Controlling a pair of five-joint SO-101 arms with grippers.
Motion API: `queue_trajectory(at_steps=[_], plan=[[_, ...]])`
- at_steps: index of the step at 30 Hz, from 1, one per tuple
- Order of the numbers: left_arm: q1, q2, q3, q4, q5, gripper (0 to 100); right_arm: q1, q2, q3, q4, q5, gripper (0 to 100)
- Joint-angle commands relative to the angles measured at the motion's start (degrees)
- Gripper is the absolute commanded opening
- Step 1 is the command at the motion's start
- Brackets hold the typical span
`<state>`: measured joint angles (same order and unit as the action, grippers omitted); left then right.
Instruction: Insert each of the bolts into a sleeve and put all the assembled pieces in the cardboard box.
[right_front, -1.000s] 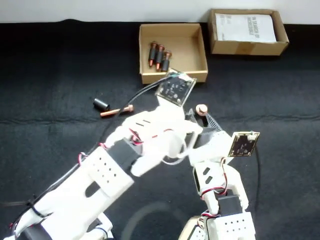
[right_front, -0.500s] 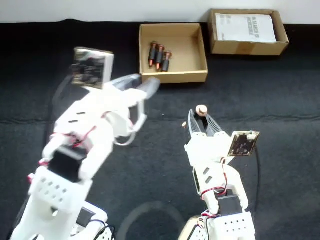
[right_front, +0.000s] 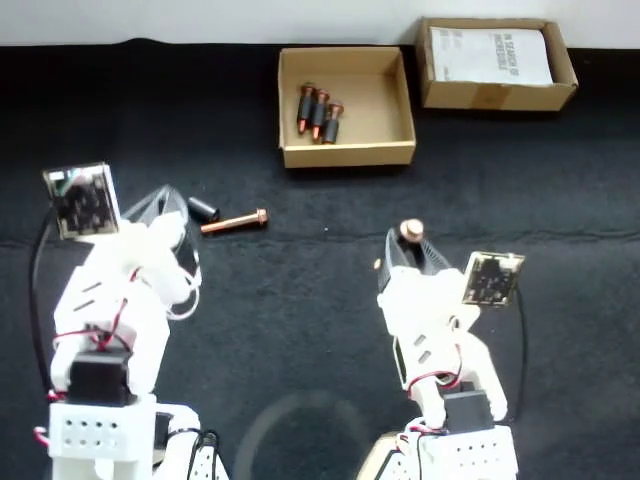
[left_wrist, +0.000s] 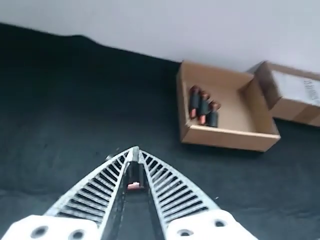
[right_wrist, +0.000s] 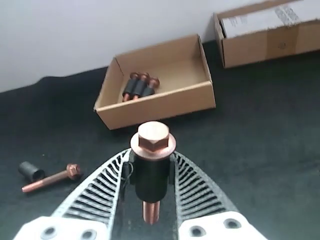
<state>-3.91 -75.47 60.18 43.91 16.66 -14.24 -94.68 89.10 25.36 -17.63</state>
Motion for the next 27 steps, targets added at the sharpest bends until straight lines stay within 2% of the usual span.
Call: queue_trajectory(at_steps=[1, 4, 9, 13, 18, 23, 27], plan=[[-3.47, -7.78, 10.33, -0.26, 0.18, 1, 0.57, -0.57, -8.13, 0.31, 2.55, 0.6], [-5.32, -15.08, 19.21, -2.81, 0.26, 1, 0.57, -0.04, -11.56, 0.22, 5.89, 0.6], [-7.69, -28.35, 33.19, -10.02, 0.35, 1, 0.84, 8.75, -19.38, 0.22, 7.03, 0.6], [-7.69, -28.0, 36.97, -14.68, 0.44, 1, 0.84, 19.47, -29.41, 0.22, 7.03, 0.6], [-7.6, -26.86, 36.97, -14.07, 0.44, 1, 0.84, 33.45, -41.63, 0.31, 7.03, 0.6], [-7.25, -27.12, 36.97, -2.46, 0.44, 1, 0.75, 47.34, -51.47, 0.31, 7.03, 0.6], [-7.25, -26.95, 36.97, -2.2, 0.18, 1, 0.57, 58.68, -58.51, 0.22, 6.86, 0.6]])
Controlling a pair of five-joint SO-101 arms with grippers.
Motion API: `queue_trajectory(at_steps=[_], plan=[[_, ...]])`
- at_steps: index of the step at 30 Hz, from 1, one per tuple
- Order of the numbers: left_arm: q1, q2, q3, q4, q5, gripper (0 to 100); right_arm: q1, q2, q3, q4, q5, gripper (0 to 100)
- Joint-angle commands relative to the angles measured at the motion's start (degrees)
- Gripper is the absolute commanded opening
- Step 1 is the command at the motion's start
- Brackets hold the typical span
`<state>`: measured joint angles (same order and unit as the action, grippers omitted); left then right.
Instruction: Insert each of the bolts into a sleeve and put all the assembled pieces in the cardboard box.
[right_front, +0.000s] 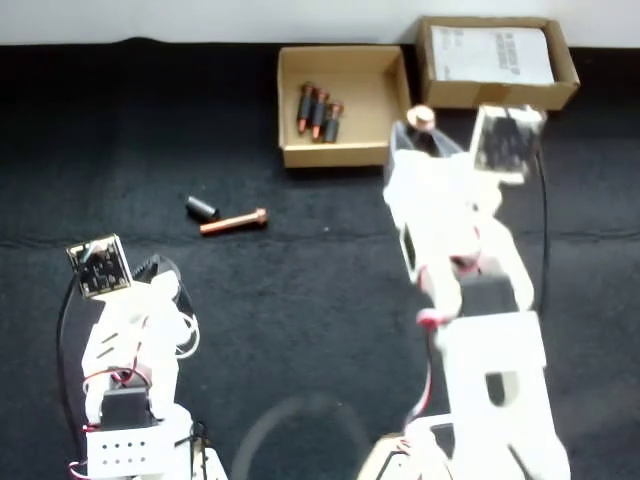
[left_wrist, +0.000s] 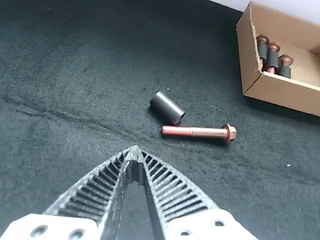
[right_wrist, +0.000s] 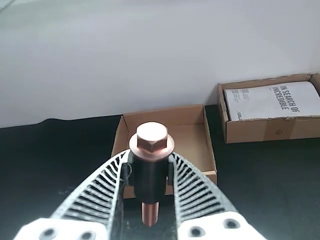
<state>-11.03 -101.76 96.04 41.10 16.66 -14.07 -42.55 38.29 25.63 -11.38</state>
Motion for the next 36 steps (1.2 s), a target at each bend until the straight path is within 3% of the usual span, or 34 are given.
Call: queue_trajectory(at_steps=[1, 10, 14, 19, 36], plan=[[-0.13, -0.66, 1.1, 0.62, 0.18, 1, 0.4, 9.54, -9.63, -0.04, 0.62, 0.6], [2.33, -0.57, 1.19, 0.97, 0.09, 1, 0.4, 31.25, -24.75, -0.04, -0.18, 0.6], [2.33, -0.57, 1.19, 0.97, 0.09, 1, 0.75, 40.84, -32.66, -0.04, -7.82, 0.6], [2.33, -0.57, 1.19, 0.97, 0.09, 1, 1.36, 51.56, -42.51, 0.04, -10.99, 0.6], [1.98, -0.57, 1.19, 0.97, 0.09, 1, 1.01, 88.84, -77.76, -0.04, -10.9, 0.6]])
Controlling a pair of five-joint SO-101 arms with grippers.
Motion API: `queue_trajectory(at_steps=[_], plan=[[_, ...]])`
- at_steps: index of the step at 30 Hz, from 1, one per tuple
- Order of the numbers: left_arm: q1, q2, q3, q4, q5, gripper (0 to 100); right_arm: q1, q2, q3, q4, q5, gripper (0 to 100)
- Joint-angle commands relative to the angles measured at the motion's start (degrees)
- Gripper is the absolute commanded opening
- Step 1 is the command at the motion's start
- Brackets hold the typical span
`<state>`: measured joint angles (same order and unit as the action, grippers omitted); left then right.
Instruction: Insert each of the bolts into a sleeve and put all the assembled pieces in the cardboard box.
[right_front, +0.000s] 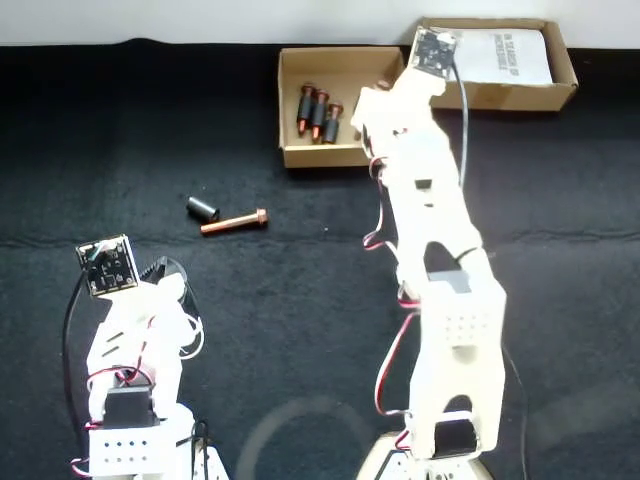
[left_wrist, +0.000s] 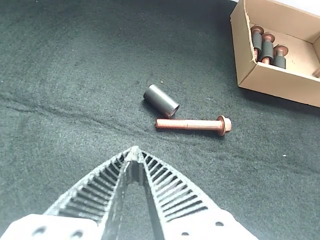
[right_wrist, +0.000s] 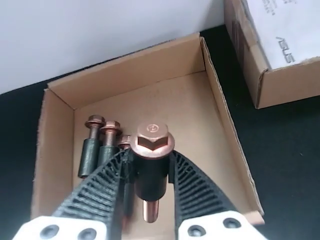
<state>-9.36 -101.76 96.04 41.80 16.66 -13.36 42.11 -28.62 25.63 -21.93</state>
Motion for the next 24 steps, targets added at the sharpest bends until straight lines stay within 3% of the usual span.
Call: queue_trajectory(at_steps=[1, 5, 8, 12, 15, 19, 24], plan=[[0.31, -0.57, 1.19, 0.26, 0.09, 1, 0.31, 6.99, -14.2, -0.04, -0.35, 0.6], [0.31, -0.57, 1.19, 0.26, 0.09, 1, 0.04, 17.71, -27.12, -0.04, 0.26, 0.6], [0.31, -0.57, 1.19, 0.26, 0.09, 1, -2.07, 22.99, -33.45, 2.86, 8.79, 2.1], [0.31, -0.57, 1.19, 0.26, 0.09, 1, -4.53, 25.8, -39.96, 15.78, 19.52, 18.4], [0.31, -0.48, 1.19, 0.26, 0.09, 1, -4.97, 26.95, -43.47, 21.23, 20.13, 27.9], [0.4, -0.48, 1.19, 0.26, 0.09, 1, -4.53, 27.3, -49.71, 27.56, 20.04, 28.5], [0.4, -0.48, 1.19, 0.26, 0.0, 1, -5.41, 27.38, -62.9, 43.47, 19.96, 28.5]])
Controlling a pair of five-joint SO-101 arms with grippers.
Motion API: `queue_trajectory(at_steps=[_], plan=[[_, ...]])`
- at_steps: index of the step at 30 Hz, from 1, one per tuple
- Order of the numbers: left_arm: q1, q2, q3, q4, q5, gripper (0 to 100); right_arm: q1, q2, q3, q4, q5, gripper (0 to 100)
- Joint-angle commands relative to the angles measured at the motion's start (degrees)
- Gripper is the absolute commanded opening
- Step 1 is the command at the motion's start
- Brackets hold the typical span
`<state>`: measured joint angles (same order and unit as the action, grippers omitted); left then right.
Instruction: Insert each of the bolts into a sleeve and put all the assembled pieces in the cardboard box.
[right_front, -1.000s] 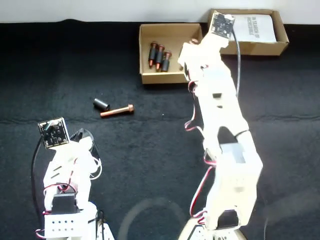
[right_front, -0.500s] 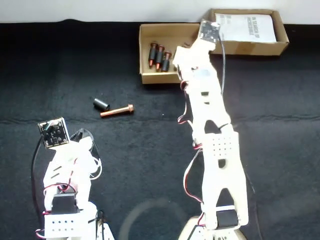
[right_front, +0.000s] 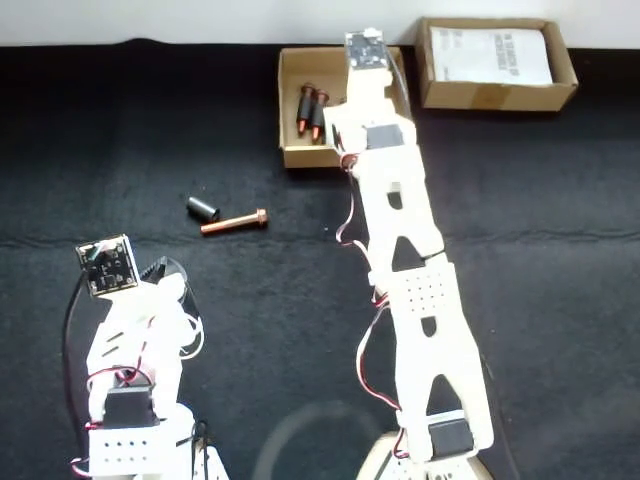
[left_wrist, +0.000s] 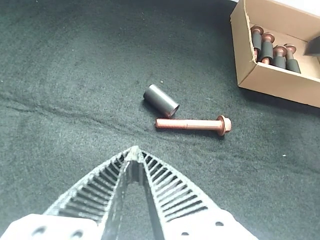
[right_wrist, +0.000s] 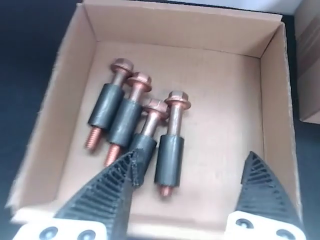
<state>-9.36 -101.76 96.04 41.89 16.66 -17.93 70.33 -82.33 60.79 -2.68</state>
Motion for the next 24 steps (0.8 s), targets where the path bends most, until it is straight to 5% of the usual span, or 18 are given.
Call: queue_trajectory(at_steps=[1, 7, 14, 24], plan=[[0.4, -0.48, 1.19, 0.18, 0.0, 1, -1.63, -0.75, -12.09, 11.91, 0.7, 28.5], [-2.15, -0.57, 1.19, 0.09, 0.09, 1, -8.92, -1.63, -19.21, 28.26, -5.01, 28.5], [-17.1, -1.01, 1.19, -0.09, 0.18, 1, -15.08, -1.63, -19.21, 34.51, -13.1, 28.5], [-36.0, -0.84, 1.19, 0.18, 0.09, 1, -22.2, -1.19, -18.51, 34.33, -6.07, 28.5]])
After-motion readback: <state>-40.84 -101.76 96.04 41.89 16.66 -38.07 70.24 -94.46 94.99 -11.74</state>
